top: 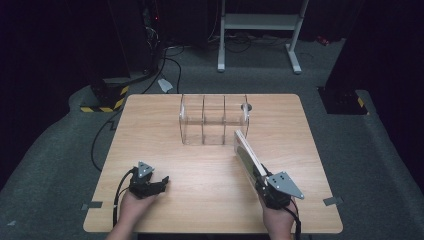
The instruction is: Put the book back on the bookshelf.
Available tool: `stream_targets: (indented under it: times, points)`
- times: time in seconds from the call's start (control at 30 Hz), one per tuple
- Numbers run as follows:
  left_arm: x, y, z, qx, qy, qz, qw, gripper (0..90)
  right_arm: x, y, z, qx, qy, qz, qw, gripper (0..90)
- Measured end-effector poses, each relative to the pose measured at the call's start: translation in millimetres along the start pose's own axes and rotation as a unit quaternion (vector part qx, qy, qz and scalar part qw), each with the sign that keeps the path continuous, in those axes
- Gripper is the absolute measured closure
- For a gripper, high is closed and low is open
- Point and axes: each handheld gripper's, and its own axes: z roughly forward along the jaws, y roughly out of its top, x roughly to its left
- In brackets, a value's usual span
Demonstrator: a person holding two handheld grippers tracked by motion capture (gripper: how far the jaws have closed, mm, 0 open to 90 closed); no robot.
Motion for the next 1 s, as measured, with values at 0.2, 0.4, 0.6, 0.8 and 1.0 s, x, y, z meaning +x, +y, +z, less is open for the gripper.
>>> stream_targets:
  times: [0.2,0.4,0.6,0.8,1.0]
  points:
    - [0.1,0.1,0.1,0.0,-0.001,0.0,1.0,23.6,-4.3,17.3,20.6,-0.012,-0.02,0.01,0.9997,75.8]
    - [0.3,0.2,0.2,0.0,-0.001,0.001,1.0,23.5,-2.0,29.5,47.7,-0.019,-0.035,0.008,0.9992,75.7]
    - [0.2,0.2,0.2,0.0,-0.001,0.001,1.0,23.5,1.4,39.9,76.7,-0.014,-0.043,0.013,0.9989,75.7]
    - [0.5,0.3,0.3,0.0,-0.001,0.002,1.0,23.6,5.5,46.8,101.4,-0.013,-0.054,0.016,0.9983,75.7]
    - [0.6,0.3,0.2,0.0,-0.002,0.002,1.0,23.5,7.7,48.7,120.8,-0.007,-0.06,0.018,0.998,75.7]
